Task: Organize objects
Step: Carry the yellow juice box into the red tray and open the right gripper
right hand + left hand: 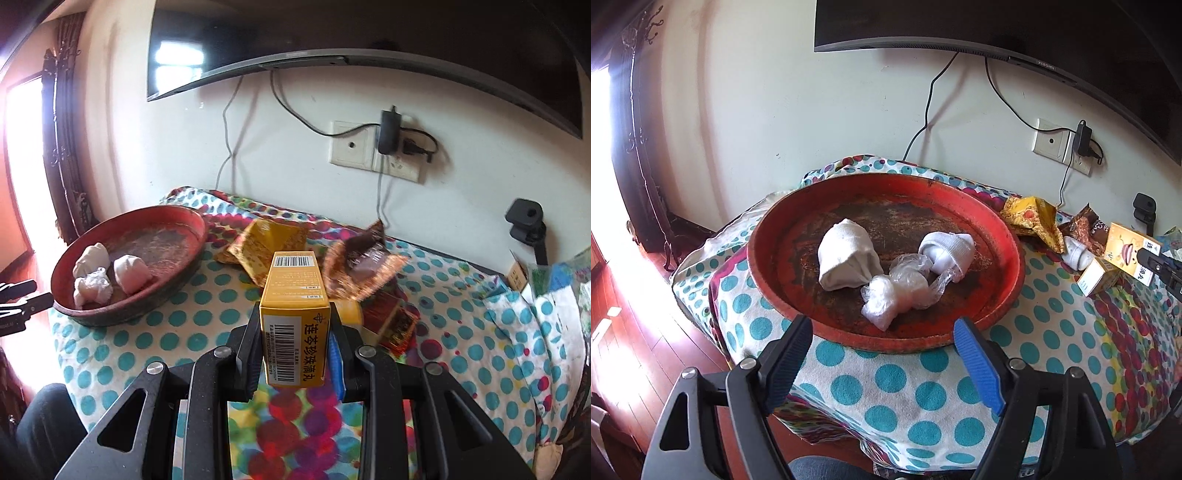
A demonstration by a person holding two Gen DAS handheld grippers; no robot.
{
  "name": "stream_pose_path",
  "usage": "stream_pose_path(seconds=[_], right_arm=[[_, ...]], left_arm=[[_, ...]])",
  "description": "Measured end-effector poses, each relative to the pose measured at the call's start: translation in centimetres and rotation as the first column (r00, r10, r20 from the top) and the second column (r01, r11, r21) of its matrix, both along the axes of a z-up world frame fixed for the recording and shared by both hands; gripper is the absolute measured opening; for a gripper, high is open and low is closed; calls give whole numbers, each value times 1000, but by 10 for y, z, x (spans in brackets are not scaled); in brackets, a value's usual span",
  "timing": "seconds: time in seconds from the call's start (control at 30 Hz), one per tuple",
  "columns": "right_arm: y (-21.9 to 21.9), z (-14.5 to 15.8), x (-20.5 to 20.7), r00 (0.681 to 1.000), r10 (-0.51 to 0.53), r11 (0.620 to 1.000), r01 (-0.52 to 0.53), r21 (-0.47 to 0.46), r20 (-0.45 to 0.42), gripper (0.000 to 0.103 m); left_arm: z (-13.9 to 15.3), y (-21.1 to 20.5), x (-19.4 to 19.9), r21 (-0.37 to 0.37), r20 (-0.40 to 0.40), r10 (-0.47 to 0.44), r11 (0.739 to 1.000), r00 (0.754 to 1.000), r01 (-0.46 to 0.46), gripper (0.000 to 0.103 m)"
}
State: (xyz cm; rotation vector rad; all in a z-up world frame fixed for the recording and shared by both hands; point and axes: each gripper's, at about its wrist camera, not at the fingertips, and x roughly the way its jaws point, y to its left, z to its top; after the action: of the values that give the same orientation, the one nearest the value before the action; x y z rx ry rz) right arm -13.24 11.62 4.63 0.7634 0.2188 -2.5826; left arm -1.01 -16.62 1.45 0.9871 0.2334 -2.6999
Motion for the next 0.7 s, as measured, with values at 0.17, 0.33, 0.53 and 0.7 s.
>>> stream_pose_path(seconds=[0.17, 0.33, 0.53, 0.7], right_arm=[[-69, 8, -7, 997, 70, 998, -70, -8, 15, 28], [-130, 13, -12, 992, 121, 993, -121, -12, 20, 27], [-190, 16, -14, 984, 180, 983, -180, 34, 12, 28], [-226, 9, -21, 978, 209, 975, -210, 66, 26, 28]], left_arm=[[6, -13, 10, 45, -23, 24, 999, 999, -23, 81], [8, -23, 16, 58, -33, 37, 998, 999, -35, 81], [12, -31, 18, 73, -41, 41, 997, 998, -38, 81], [19, -35, 20, 87, -61, 32, 996, 998, -27, 81]])
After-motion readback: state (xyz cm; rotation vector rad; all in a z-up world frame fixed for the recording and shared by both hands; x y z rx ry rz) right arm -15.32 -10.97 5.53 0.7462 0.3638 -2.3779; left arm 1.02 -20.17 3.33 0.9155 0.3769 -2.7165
